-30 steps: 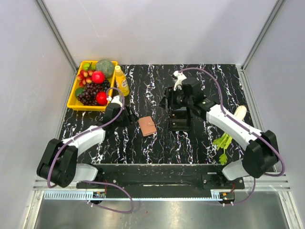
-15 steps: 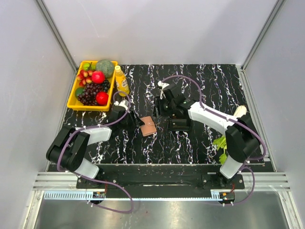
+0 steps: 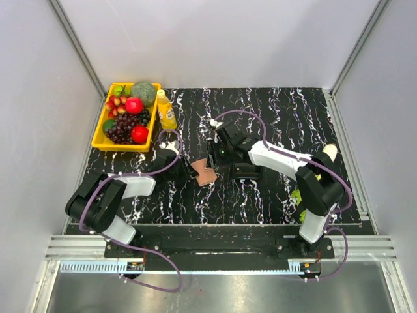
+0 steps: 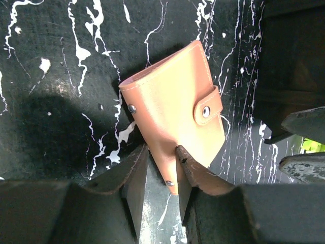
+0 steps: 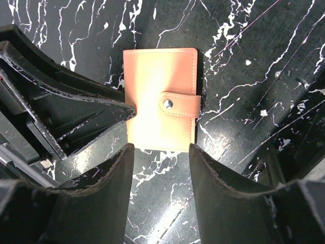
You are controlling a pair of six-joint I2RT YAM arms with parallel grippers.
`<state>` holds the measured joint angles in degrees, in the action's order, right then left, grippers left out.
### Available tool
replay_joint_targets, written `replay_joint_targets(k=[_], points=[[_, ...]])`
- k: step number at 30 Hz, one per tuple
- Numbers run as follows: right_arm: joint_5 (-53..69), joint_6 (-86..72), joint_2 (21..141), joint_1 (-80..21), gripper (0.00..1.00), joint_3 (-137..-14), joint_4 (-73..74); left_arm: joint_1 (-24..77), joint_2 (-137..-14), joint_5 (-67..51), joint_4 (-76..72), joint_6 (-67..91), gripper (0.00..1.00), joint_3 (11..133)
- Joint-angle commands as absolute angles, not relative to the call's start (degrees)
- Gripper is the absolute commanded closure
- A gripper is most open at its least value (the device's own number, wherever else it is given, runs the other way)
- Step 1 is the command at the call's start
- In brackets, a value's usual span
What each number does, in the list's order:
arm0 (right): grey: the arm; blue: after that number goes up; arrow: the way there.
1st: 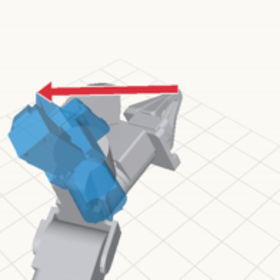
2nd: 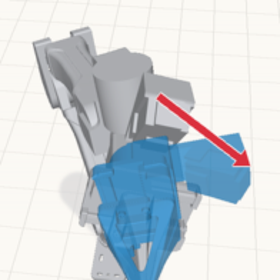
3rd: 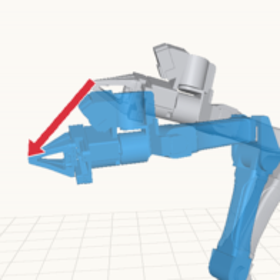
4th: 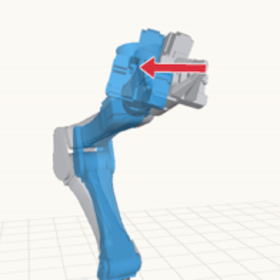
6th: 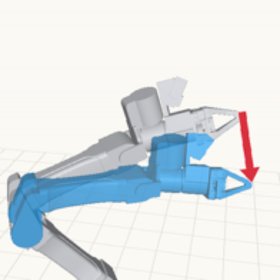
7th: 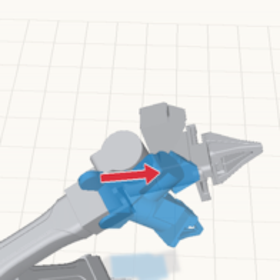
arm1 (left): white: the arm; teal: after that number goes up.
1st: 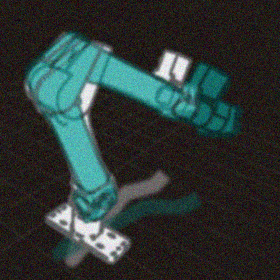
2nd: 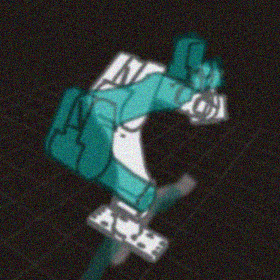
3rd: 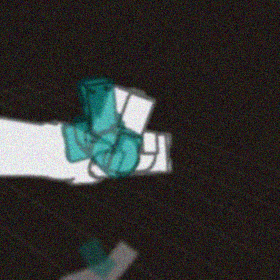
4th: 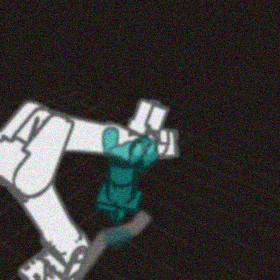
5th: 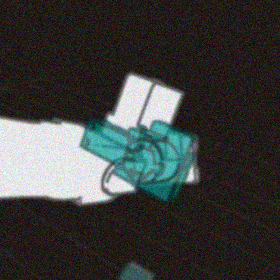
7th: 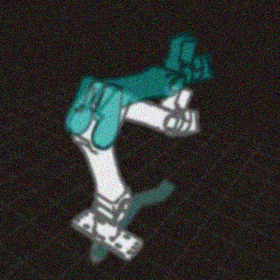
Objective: Put the credit cards into the card holder
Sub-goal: Open the card holder at the center of the board.
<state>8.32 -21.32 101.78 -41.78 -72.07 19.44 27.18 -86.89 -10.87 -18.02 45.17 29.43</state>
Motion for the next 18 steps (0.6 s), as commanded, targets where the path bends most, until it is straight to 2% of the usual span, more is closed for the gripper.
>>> replay_joint_targets(k=[1,4,8,10,16,18], points=[[6.5,-22.2,103.4,-43.2,0.47,-75.1,19.2,27.4,-88.9,-9.4,-21.4,46.3,0.69,30.0],[5.4,-22.5,104.8,-43.4,0.47,-75.7,19.7,27.4,-89.4,-8.9,-21.1,46.1,0.73,30.3],[4.3,-22.6,106.1,-43.9,0.49,-76.3,20.0,27.4,-89.2,-8.3,-20.4,45.7,0.85,30.5],[3.5,-22.6,106.9,-44.3,0.50,-76.6,20.2,27.4,-88.9,-8.2,-19.8,45.5,0.85,30.8],[-1.5,-24.3,109.3,-46.0,0.51,-77.9,20.8,27.8,-88.5,-7.9,-18.4,45.6,0.97,31.9],[-3.6,-25.1,110.2,-46.6,0.52,-78.0,20.7,28.1,-88.6,-7.5,-17.7,45.7,0.98,32.3]])
